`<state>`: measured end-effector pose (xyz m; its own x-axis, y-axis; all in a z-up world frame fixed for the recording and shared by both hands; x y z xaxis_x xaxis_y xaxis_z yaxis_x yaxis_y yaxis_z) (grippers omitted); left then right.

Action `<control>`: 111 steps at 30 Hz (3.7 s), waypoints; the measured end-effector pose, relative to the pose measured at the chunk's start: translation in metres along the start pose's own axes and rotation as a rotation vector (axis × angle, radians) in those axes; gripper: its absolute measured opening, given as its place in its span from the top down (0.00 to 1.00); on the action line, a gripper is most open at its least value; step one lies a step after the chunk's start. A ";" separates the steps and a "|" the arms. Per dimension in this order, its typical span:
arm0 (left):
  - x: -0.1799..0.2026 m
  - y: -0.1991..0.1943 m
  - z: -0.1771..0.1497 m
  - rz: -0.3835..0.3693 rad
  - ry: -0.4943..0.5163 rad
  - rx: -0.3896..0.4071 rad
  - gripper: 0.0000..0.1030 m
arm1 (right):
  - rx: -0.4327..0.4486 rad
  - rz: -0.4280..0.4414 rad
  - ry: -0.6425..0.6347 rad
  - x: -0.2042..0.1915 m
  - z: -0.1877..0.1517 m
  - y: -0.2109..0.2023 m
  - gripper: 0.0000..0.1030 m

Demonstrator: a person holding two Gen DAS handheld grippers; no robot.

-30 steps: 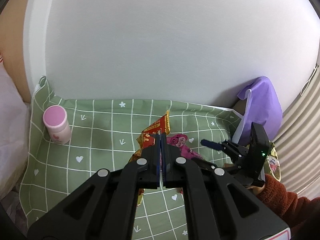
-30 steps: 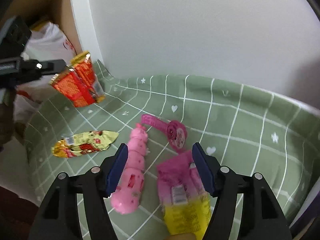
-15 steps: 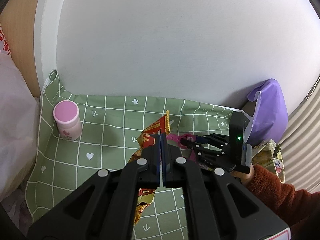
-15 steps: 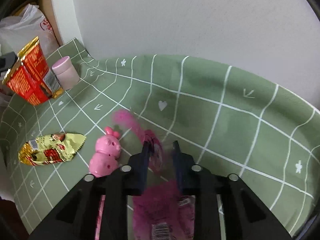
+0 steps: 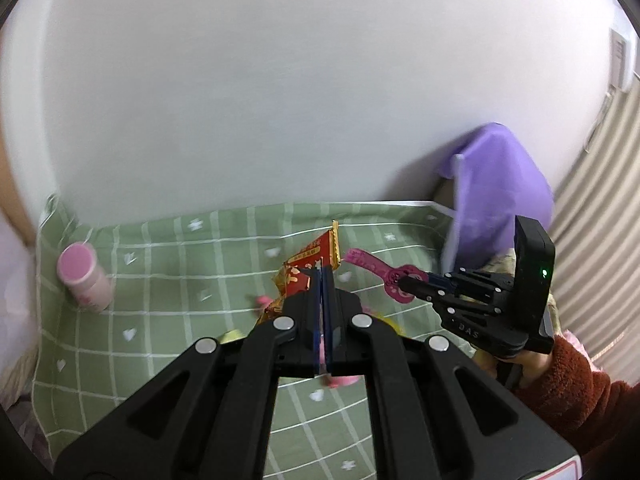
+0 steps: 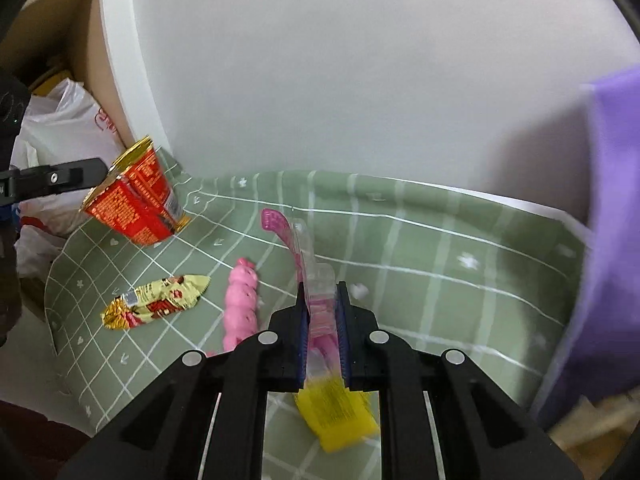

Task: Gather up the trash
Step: 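Carry the chip bag and candy stick with both tools over the trash bag, then open both tools to drop the chip bag and candy stick into the bag, then move both tools back to the snacks on the mat, then grasp the yellow-gold wrapper with the left tool while the right tool grasps the pink-yellow packet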

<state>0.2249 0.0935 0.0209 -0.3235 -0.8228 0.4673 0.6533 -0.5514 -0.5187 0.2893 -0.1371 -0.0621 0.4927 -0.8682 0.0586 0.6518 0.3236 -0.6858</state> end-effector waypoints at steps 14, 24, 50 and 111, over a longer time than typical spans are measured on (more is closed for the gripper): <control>0.127 0.073 0.043 -0.273 0.217 -0.062 0.99 | 0.124 -0.345 0.257 0.130 -0.047 -0.152 0.87; 0.249 0.122 0.041 -0.556 0.337 -0.159 0.99 | 0.186 -0.584 0.420 0.206 -0.094 -0.251 0.87; 0.302 0.232 -0.058 -0.564 0.280 -0.498 0.99 | 0.095 -0.514 0.540 0.257 -0.155 -0.233 0.87; -0.057 -0.011 -0.128 0.294 -0.084 -0.131 0.58 | -0.186 0.041 0.024 -0.010 -0.075 0.080 0.60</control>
<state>0.1487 0.1293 -0.0918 -0.0730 -0.9382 0.3384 0.6154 -0.3094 -0.7250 0.2936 -0.1305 -0.1719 0.5017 -0.8650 0.0120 0.5126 0.2861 -0.8095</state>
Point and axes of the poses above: each gripper's, at about its wrist camera, not at the fingertips, and y roughly the way its jaws point, x to its right, z to its top, the point moved 2 cm from there along y, roughly the way its jaws point, and after that the axes turned 10 degrees about -z, right-handed, at the moved point
